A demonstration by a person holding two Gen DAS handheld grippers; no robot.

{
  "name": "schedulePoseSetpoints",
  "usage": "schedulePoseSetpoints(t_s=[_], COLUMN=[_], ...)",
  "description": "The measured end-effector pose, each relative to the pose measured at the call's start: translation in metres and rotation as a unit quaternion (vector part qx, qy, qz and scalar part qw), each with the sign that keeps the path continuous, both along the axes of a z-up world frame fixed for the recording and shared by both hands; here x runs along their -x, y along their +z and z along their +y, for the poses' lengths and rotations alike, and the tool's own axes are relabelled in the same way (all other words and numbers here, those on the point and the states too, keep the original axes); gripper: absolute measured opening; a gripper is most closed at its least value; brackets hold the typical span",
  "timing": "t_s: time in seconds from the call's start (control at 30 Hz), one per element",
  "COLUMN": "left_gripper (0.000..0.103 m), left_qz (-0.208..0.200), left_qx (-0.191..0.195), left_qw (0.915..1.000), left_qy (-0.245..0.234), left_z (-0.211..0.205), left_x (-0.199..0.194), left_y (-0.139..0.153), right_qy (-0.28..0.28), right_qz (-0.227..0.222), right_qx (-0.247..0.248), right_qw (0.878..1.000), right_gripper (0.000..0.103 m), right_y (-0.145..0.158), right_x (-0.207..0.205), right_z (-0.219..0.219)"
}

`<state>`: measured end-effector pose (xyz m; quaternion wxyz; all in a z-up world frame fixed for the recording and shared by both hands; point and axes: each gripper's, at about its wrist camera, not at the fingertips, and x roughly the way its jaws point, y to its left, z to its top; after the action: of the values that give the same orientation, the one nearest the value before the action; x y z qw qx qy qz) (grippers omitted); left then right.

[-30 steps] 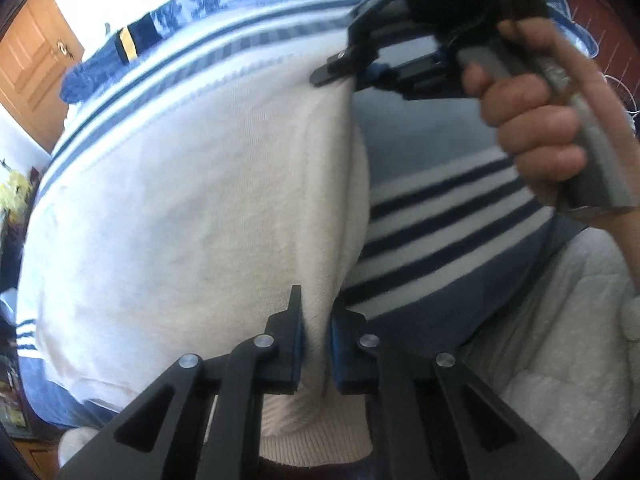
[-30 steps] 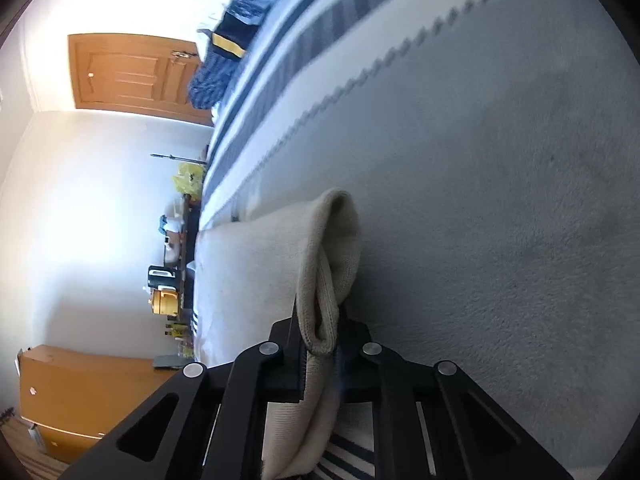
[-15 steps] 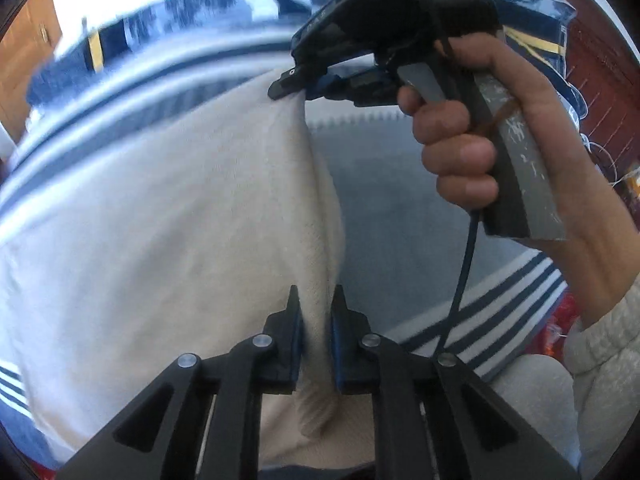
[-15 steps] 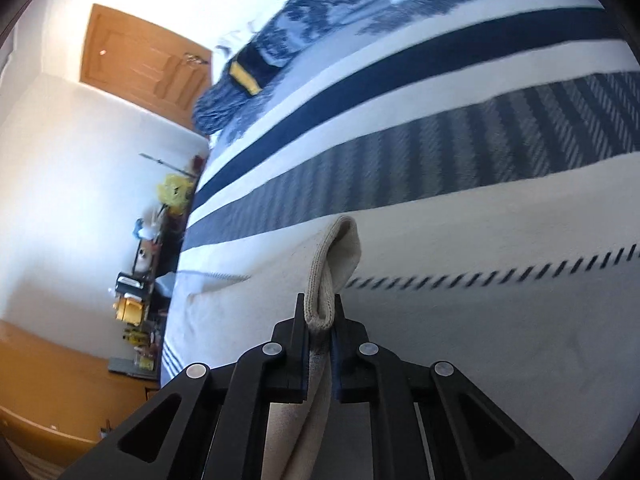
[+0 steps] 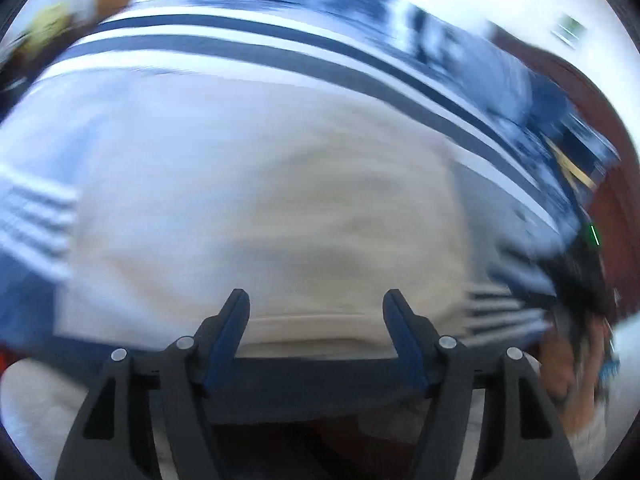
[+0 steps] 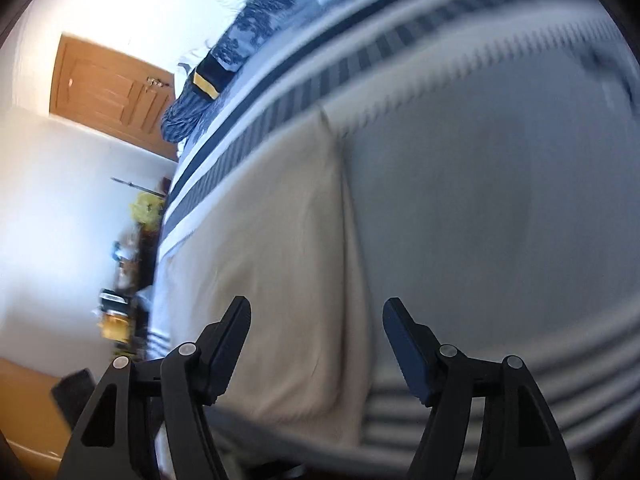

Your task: Fold small clothes

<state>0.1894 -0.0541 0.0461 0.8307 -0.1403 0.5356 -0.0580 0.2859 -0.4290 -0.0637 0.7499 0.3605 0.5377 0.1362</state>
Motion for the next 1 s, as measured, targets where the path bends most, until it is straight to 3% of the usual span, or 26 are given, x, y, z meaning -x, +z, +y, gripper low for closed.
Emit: schedulePoseSetpoints(t_s=[0.03, 0.13, 0.17, 0.27, 0.37, 0.47, 0.57, 0.67, 0.7, 0.73, 0.77, 0.9, 1.0], left_gripper=[0.068, 0.068, 0.068, 0.067, 0.067, 0.067, 0.065, 0.049, 0.037, 0.015, 0.005, 0.003, 0.003], left_qz=[0.000, 0.012, 0.017, 0.032, 0.019, 0.016, 0.017, 0.038, 0.040, 0.045, 0.048, 0.017, 0.021], left_qx=[-0.002, 0.005, 0.007, 0.041, 0.090, 0.104, 0.114, 0.120, 0.109, 0.092, 0.092, 0.135, 0.170], left_qw=[0.9998, 0.9963, 0.9952, 0.9874, 0.9804, 0.9821, 0.9840, 0.9837, 0.9855, 0.9870, 0.9869, 0.9811, 0.9736], left_qy=[0.020, 0.085, 0.097, 0.150, 0.175, 0.157, 0.135, 0.129, 0.124, 0.124, 0.124, 0.138, 0.151], left_z=[0.019, 0.077, 0.089, 0.131, 0.149, 0.147, 0.144, 0.134, 0.129, 0.126, 0.126, 0.142, 0.153], left_x=[-0.001, 0.008, 0.006, 0.004, 0.009, 0.001, -0.001, -0.026, -0.029, -0.033, -0.035, -0.021, -0.016], left_y=[-0.005, -0.023, -0.030, -0.043, -0.044, -0.046, -0.050, -0.066, -0.069, -0.074, -0.077, -0.070, -0.076], right_qy=[0.007, 0.021, 0.020, 0.015, -0.010, -0.009, -0.008, -0.006, -0.007, -0.005, -0.005, -0.030, -0.037], right_qz=[0.005, 0.031, 0.026, -0.011, -0.028, -0.005, 0.023, 0.014, 0.011, 0.011, 0.013, 0.002, -0.001], right_qx=[0.005, 0.044, 0.050, 0.076, 0.030, 0.012, 0.004, -0.011, -0.008, -0.002, 0.005, -0.019, -0.016], right_qw=[1.000, 0.998, 0.998, 0.997, 0.999, 1.000, 1.000, 1.000, 1.000, 1.000, 1.000, 0.999, 0.999], right_gripper=[0.064, 0.025, 0.020, 0.021, 0.023, 0.031, 0.031, 0.031, 0.029, 0.019, 0.006, 0.005, 0.012], right_y=[-0.010, -0.032, -0.031, -0.014, -0.005, -0.021, -0.038, -0.038, -0.037, -0.036, -0.037, -0.030, -0.025], right_x=[0.010, 0.024, 0.023, 0.027, 0.038, 0.040, 0.030, 0.023, 0.023, 0.023, 0.022, 0.036, 0.042], right_z=[0.012, 0.032, 0.036, 0.039, 0.032, 0.038, 0.041, 0.039, 0.040, 0.041, 0.043, 0.031, 0.027])
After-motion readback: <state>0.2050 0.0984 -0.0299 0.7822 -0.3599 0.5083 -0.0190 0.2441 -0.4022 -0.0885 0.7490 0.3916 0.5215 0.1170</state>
